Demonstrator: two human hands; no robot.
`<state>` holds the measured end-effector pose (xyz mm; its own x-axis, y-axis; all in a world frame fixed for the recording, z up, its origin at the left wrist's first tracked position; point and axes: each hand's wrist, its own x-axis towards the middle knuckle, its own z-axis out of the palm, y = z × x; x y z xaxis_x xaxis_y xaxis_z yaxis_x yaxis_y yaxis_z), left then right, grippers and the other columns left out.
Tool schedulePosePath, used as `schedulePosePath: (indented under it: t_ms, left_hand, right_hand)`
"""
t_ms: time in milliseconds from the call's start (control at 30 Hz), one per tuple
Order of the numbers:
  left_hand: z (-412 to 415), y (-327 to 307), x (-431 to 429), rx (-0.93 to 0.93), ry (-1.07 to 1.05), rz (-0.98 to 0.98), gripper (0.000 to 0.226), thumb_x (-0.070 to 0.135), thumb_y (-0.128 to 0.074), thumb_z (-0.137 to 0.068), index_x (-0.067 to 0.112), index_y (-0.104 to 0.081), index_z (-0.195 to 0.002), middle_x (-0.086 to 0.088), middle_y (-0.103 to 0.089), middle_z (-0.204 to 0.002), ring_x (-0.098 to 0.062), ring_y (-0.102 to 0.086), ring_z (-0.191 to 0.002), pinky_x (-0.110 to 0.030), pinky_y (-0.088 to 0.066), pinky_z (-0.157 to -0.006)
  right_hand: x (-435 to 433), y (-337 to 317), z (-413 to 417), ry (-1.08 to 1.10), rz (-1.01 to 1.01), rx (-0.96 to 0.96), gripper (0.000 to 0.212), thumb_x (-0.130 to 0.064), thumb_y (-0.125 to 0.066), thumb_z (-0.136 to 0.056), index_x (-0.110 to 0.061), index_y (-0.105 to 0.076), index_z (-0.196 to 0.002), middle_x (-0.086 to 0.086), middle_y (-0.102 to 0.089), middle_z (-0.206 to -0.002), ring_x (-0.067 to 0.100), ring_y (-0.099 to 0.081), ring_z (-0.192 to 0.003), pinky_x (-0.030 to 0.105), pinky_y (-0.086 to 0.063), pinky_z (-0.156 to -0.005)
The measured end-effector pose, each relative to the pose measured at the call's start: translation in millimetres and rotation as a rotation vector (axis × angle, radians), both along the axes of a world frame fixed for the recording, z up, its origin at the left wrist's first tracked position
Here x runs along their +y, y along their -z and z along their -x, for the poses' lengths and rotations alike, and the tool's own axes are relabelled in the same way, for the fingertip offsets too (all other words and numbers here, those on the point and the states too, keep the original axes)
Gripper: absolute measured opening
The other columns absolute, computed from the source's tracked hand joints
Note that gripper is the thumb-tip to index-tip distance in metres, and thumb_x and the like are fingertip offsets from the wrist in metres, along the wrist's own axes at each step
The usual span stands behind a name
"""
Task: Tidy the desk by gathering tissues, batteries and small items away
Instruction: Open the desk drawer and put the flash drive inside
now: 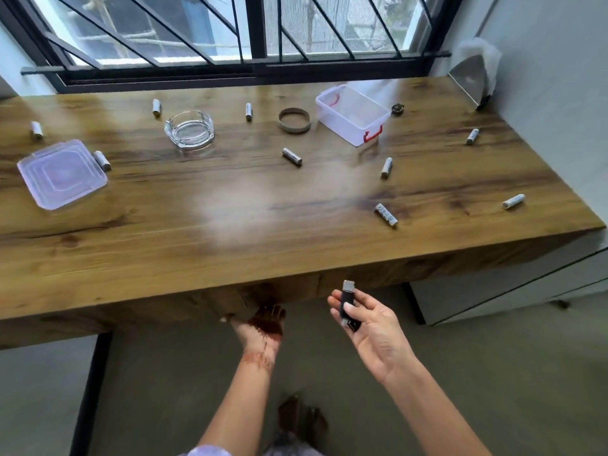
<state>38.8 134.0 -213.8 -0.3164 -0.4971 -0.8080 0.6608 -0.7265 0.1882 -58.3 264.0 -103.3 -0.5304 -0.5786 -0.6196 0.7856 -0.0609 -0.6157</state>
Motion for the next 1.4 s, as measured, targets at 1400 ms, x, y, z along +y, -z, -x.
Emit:
schedulePosePath:
  t_ms: [1400]
  left_hand:
    - [-74, -72, 23, -0.978, 0.378, 1.075, 0.077, 0.069, -0.031, -0.083, 0.013, -0.046, -0.133, -0.002, -0.049, -0.134, -0.018, -0.042, -0.128, -0.028, -0.030, -0.105]
  right_hand:
    - [-25, -24, -6, -0.292, -0.204, 0.664, 0.039, 0.004, -0.045, -0.093, -0.011, -0.048, -0.128, 0.005, -0.064, -0.111, 0.010, -0.063, -0.100, 0.025, -0.050, -0.090]
